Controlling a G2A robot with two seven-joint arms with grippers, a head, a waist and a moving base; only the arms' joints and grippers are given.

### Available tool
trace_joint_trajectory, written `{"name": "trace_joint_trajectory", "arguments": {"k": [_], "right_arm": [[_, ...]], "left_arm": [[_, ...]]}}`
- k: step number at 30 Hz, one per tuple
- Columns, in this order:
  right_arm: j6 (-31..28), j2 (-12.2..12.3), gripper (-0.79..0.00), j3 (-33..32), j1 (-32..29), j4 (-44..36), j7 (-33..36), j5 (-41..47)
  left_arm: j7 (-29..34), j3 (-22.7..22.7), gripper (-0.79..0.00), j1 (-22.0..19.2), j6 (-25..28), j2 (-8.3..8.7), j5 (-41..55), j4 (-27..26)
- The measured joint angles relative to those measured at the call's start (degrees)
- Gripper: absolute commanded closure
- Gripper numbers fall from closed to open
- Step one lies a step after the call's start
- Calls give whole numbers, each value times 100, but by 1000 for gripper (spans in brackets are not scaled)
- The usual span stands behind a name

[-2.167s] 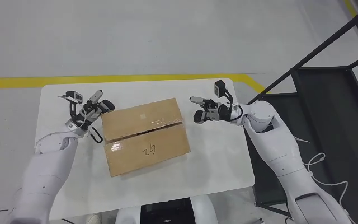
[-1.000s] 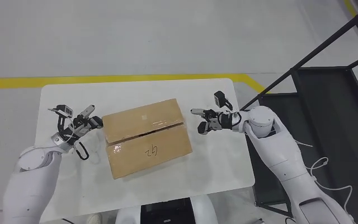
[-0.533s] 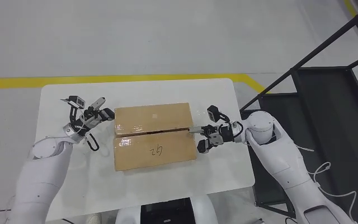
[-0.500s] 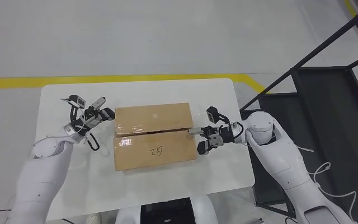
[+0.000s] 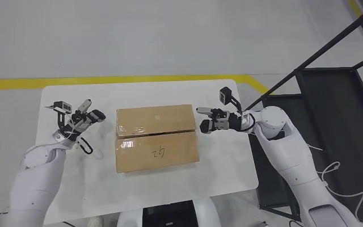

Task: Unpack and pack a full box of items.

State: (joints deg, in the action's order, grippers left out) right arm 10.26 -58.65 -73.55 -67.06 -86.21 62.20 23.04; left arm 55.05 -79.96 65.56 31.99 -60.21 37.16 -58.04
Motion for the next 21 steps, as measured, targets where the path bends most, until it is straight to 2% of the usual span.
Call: {"name": "trace_joint_trajectory", "arguments": {"k": [9, 18, 21], "right_arm": [[-161, -87, -785, 419, 395, 608, -40, -9], [-325, -148, -785, 483, 469, 797, 6, 582], [-372, -191, -785, 458, 474, 876, 16, 1071]], "left_arm": [[-293, -546, -785, 683, -59, 106, 20, -721], [-394, -687, -785, 873, -174, 120, -46, -977], [-400, -691, -785, 880, -188, 115, -64, -995]]}}
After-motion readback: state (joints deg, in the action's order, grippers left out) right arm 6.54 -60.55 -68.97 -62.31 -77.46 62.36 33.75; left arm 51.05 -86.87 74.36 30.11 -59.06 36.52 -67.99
